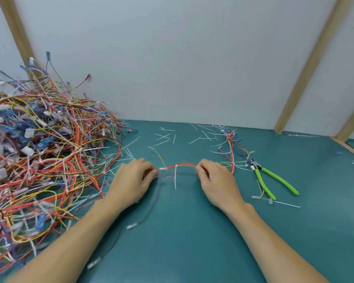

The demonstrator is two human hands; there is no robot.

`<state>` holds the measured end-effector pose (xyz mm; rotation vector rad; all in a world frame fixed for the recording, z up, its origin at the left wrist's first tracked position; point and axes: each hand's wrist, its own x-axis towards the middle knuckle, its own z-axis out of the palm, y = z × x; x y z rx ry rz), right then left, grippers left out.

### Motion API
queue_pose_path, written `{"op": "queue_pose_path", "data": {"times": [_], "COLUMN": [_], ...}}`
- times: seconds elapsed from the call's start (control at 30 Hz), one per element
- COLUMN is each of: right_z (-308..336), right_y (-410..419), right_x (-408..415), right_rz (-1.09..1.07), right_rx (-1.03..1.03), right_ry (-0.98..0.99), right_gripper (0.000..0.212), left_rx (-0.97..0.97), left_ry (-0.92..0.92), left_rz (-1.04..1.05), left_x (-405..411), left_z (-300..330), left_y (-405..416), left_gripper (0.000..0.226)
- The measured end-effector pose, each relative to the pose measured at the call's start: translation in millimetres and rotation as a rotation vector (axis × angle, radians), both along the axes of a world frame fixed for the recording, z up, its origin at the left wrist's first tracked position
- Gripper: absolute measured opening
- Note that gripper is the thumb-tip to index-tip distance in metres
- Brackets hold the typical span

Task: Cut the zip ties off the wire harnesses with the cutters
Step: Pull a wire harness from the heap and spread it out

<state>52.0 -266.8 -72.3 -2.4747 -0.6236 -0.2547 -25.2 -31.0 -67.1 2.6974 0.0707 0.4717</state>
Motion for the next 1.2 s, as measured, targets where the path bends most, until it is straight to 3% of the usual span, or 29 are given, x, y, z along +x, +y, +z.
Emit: {"op": "queue_pose_path", "data": {"times": [0.07,0.23,0.37,0.57,0.87,1.2], "right_z": [0.7,6.3,2.6,-2.2,2.0,4.3], "right_y": [-0.7,5.8,11.0,6.7,5.4,11.3], "right_x": [-1.3,-15.9,-21.8,-20.2,-24.8,-33.5], "right_rz": [0.009,0.129,0.119,0.133,0.192,0.242], "right_rx": [0.022,0.023,0.019,0.110,0.154,0.038], "right_ry": [0.016,-0.005,-0.064,-0.032,-0.047,-0.153], "right_gripper": [0.018,0.039,0.017,0.005,0.006,0.013], "left_rx": [-0.089,-0.227,-0.279,-0.268,-0.127,-0.142], "left_ry": [-0.019,-0.015,-0.088,-0.247,-0.390,-0.175], "left_rz": [0.052,0.009,-0.031,0.029,-0.093,-0.224], "left_x": [1.5,-1.7,-2.1,-5.4,-12.4,-17.0], "left_z": [-0.8,-3.7,-2.7,1.9,14.1,5.6], "left_y": [-1.5,-1.0,1.1,0.8,-7.4,-31.7], "left_gripper": [0.013,0.010,0.010,0.010,0.012,0.028]}}
